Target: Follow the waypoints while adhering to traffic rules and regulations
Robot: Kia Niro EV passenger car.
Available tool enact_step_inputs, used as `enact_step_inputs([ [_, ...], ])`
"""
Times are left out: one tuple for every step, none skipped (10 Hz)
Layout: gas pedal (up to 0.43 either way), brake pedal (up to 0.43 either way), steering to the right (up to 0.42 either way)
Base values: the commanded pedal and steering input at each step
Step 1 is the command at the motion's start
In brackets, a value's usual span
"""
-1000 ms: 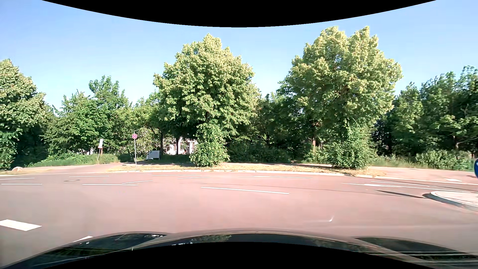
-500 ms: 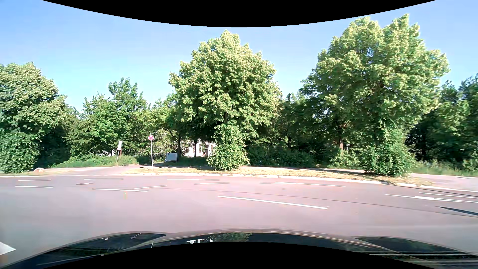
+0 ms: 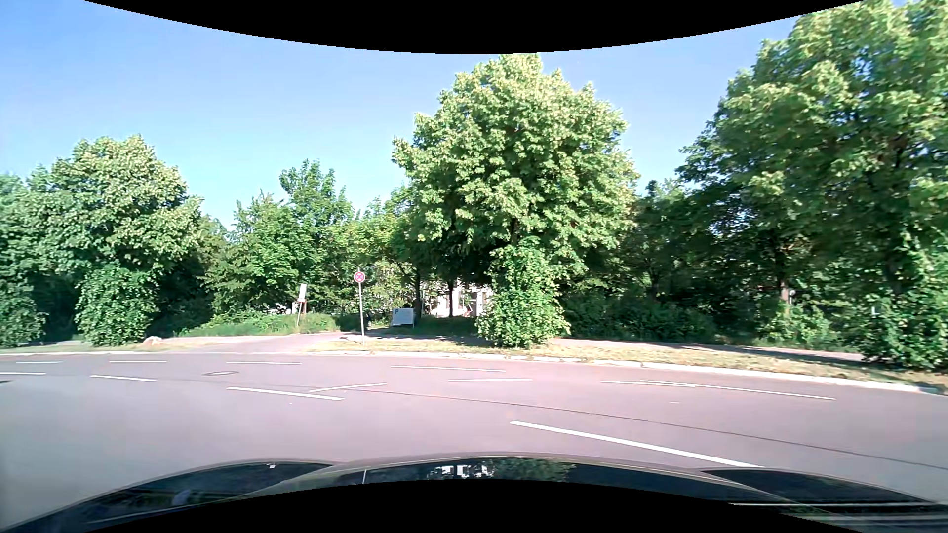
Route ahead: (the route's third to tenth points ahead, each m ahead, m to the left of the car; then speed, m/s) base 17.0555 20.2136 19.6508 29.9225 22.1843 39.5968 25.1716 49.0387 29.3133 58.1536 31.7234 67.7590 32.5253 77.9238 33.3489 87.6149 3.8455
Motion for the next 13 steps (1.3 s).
enact_step_inputs([
  [0.331, 0.012, -0.419],
  [0.331, 0.006, -0.42],
  [0.339, 0.012, -0.42],
  [0.339, 0.012, -0.423],
  [0.339, 0.012, -0.425],
  [0.339, 0.012, -0.425],
  [0.339, 0.012, -0.419],
  [0.331, 0.012, -0.41],
  [0.331, 0.012, -0.395],
  [0.331, 0.012, -0.387],
  [0.331, 0.012, -0.382],
  [0.331, 0.012, -0.375],
  [0.319, 0.012, -0.364],
])
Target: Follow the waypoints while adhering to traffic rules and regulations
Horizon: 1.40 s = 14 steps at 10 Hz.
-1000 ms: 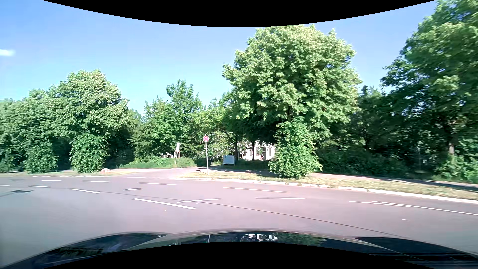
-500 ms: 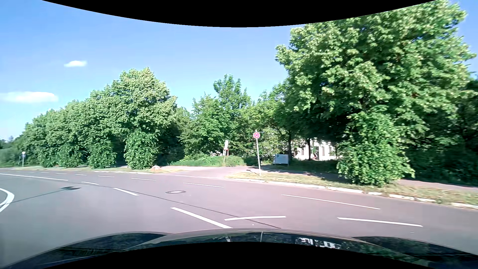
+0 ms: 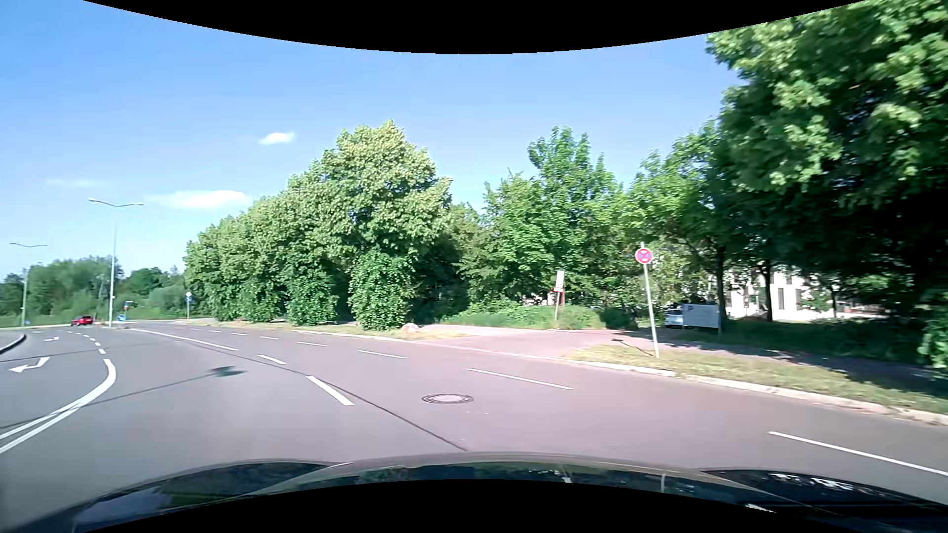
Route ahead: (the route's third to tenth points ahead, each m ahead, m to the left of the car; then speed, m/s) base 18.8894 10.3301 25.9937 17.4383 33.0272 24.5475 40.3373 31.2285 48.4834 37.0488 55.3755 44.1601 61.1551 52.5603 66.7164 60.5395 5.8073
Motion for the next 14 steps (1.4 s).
enact_step_inputs([
  [0.319, 0.012, -0.344],
  [0.311, 0.012, -0.326],
  [0.311, 0.012, -0.299],
  [0.299, 0.012, -0.264],
  [0.287, 0.012, -0.242],
  [0.28, 0.012, -0.224],
  [0.28, 0.012, -0.215],
  [0.28, 0.012, -0.211],
  [0.28, 0.012, -0.206],
  [0.268, 0.006, -0.201],
  [0.268, 0.012, -0.199],
  [0.268, 0.012, -0.198],
  [0.268, 0.012, -0.193],
  [0.268, 0.012, -0.176],
])
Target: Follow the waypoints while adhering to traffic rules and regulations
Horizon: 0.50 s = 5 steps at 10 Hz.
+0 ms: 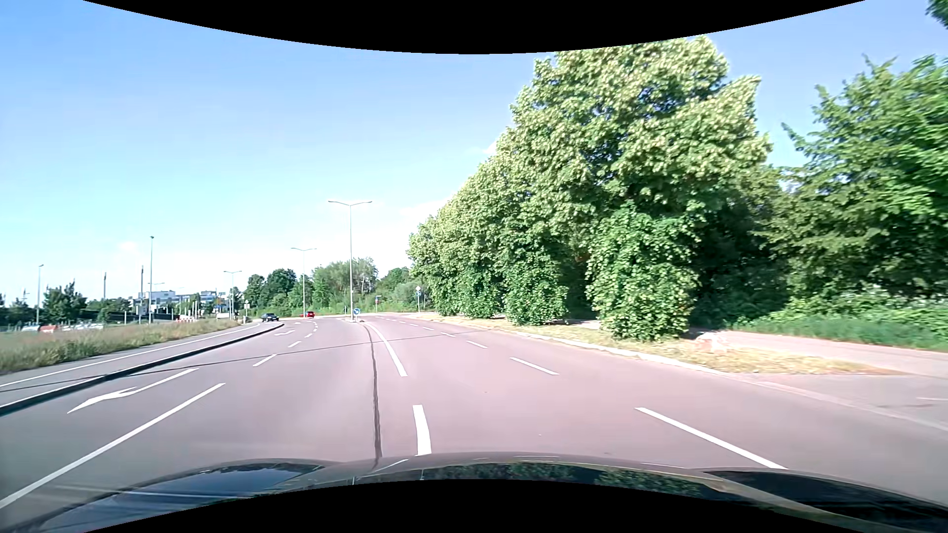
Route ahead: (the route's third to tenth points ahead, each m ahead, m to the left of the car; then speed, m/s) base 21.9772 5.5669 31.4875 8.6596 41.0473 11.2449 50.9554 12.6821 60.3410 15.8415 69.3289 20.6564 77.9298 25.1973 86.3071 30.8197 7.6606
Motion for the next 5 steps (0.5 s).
enact_step_inputs([
  [0.268, 0.012, -0.164],
  [0.268, 0.012, -0.149],
  [0.268, 0.012, -0.138],
  [0.268, 0.012, -0.11],
  [0.268, 0.012, -0.083],
])
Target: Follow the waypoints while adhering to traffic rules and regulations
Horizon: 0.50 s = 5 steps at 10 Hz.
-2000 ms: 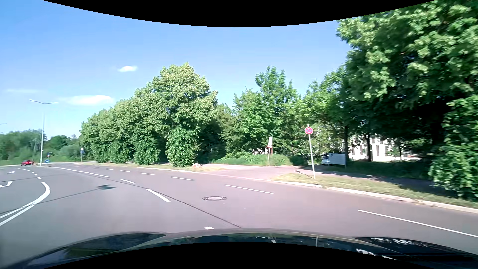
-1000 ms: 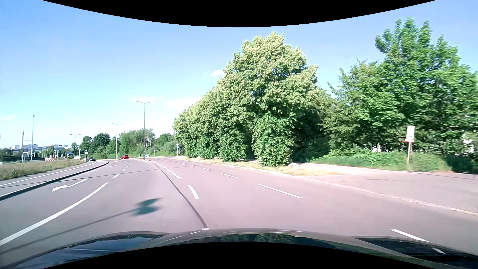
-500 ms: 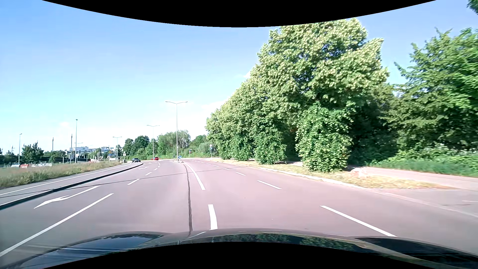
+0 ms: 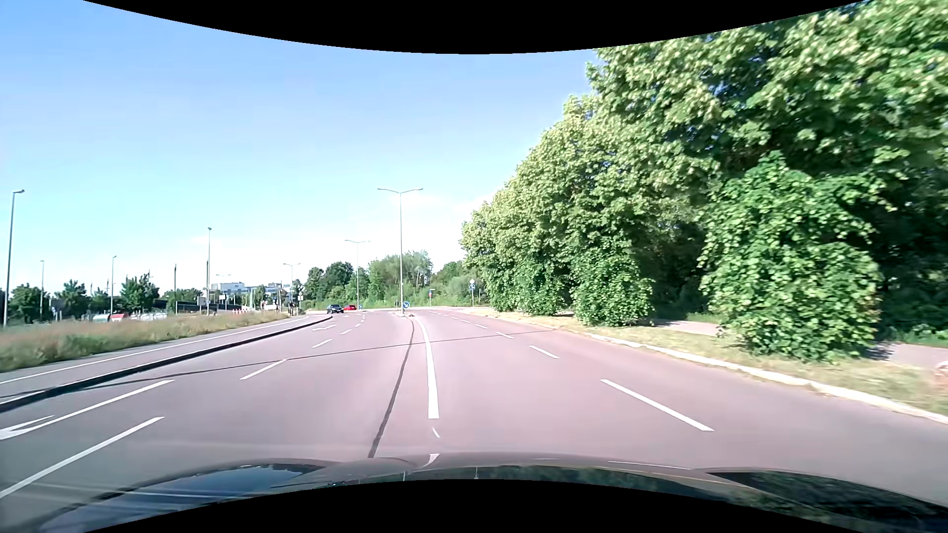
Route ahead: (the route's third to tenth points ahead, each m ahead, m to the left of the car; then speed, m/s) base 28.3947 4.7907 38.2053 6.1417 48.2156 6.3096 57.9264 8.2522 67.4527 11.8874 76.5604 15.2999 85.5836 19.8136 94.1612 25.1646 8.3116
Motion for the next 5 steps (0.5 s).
enact_step_inputs([
  [0.28, 0.006, -0.059],
  [0.28, 0.012, -0.04],
  [0.28, 0.012, -0.034],
  [0.287, 0.006, -0.032],
  [0.287, 0.006, -0.032],
])
